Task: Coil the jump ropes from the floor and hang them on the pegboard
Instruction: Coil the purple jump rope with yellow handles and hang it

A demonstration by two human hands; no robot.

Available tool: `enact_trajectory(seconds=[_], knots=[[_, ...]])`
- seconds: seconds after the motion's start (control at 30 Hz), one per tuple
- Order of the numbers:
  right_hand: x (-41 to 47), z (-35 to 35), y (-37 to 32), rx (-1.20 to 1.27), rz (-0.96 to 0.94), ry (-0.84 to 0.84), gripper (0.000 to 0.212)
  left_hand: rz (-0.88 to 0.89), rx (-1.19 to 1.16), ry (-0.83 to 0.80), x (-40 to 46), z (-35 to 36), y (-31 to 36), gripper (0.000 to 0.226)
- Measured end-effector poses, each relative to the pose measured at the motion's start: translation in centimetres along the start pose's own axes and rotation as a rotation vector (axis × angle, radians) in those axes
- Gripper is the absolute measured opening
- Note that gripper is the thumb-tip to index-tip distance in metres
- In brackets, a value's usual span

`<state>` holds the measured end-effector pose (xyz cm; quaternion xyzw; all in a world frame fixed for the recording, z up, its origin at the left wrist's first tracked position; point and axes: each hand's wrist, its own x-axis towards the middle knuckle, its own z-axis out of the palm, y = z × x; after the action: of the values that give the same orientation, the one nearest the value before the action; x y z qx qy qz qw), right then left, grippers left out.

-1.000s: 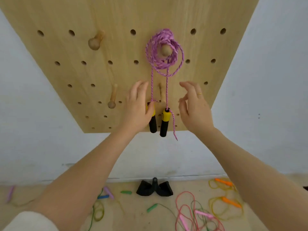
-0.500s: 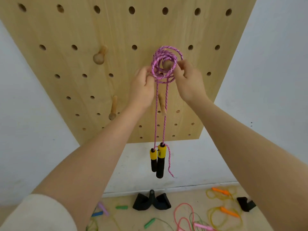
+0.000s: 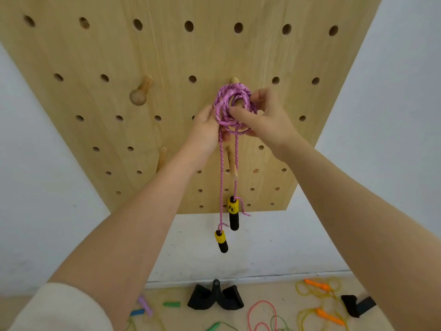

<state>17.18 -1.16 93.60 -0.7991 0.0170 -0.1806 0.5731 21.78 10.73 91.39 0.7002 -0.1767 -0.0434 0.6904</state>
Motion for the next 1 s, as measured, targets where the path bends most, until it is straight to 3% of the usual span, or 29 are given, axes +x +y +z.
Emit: enact_trajectory(seconds=[0.1, 0.2, 0.37, 0.43, 0.5, 0.6, 0.7, 0.77, 0.87, 0.93, 1.0], knots=[[0.0, -0.4, -0.9, 0.114, 0.024, -0.037, 0.047, 0.034, -0.107, 0.020, -0.5, -0.6, 1.7, 0.029], [-0.2, -1.4, -1.1, 0.217, 0.042, -0.024, 0.054, 0.120, -0.118, -0.062, -1.8, -0.8, 4.0, 0.026], [-1.7, -1.6, -1.2, 0.048, -0.079, 0.127, 0.018, 0.129, 0.115, -0.171, -3.8, -0.6, 5.3, 0.039], [-2.8, -1.1, -1.5, -0.144, -0.176, 0.148, 0.025, 0.129, 0.248, -0.195, -5.0, -0.6, 4.7, 0.046], [-4.4, -0.6, -1.7, -0.216, -0.209, 0.094, 0.025, 0.167, 0.239, -0.210, -5.9, -1.2, 3.5, 0.042], [-7.0, -0.5, -2.1, 0.131, -0.147, -0.029, 0.014, 0.113, 0.200, -0.240, -7.0, -3.4, 1.5, 0.046], [-9.0, -1.4, -1.7, 0.388, -0.066, -0.031, 0.019, 0.029, 0.334, -0.194, -8.4, -6.0, -0.8, 0.017], [-10.4, -2.1, -0.8, 0.539, 0.112, -0.070, 0.019, 0.004, 0.153, -0.197, -9.6, -7.0, -1.9, 0.038], [-13.0, -2.7, 0.7, 0.598, 0.367, -0.279, 0.022, -0.094, -0.476, -0.240, -11.5, -8.1, -1.7, 0.046], [-14.7, -2.7, 1.5, 0.281, 0.476, -0.483, 0.023, -0.119, -0.620, -0.312, -12.8, -8.2, -1.3, 0.040], [-16.1, -2.5, 1.9, -0.009, 0.503, -0.601, 0.055, -0.111, -0.497, -0.407, -14.3, -8.0, -0.9, 0.042]])
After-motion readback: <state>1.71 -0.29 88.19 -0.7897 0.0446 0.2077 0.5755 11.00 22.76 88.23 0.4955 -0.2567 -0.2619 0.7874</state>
